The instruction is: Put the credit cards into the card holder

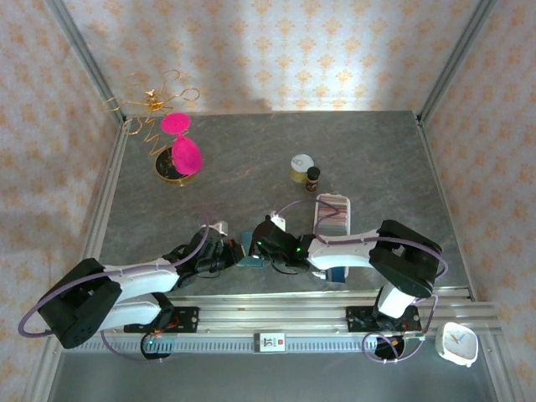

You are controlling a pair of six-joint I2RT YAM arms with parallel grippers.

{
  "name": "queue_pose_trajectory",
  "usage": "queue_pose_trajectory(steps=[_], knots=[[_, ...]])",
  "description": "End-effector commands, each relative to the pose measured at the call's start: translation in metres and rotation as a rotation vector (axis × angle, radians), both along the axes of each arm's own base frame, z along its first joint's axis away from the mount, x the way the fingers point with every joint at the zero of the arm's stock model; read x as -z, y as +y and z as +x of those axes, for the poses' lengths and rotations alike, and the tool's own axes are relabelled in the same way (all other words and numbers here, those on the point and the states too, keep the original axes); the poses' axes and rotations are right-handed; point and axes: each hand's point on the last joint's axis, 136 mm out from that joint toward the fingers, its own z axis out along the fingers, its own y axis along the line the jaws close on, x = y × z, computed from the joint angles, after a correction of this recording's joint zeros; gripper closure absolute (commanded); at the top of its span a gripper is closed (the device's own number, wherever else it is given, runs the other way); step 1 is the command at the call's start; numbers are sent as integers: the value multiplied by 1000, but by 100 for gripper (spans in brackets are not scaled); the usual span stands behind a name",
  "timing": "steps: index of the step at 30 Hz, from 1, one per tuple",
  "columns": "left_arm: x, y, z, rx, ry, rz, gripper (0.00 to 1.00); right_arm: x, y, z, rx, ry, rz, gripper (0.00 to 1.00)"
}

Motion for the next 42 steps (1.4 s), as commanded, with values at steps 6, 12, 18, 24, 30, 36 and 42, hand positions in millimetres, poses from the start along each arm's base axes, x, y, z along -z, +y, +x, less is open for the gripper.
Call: queue_pose_trajectory(steps=[6, 12, 18, 24, 30, 36, 42], knots=[[25, 6, -24, 56, 104, 73, 100, 6, -14, 8, 46, -13, -77, 100], [26, 6, -24, 55, 104, 75, 100, 2, 0, 5, 7, -12, -12, 100], [26, 7, -25, 56, 107, 77, 100, -9, 7, 5, -14, -31, 52, 100], [26, 8, -25, 51, 104, 75, 100, 7, -1, 5, 4, -6, -28, 100], [26, 8, -25, 51, 106, 76, 100, 18, -8, 4, 17, 11, -68, 100], [26, 7, -25, 51, 107, 74, 100, 27, -9, 0, 12, 27, -87, 100], [26, 7, -25, 51, 108, 75, 100, 44, -21, -4, 20, 45, -167, 100]])
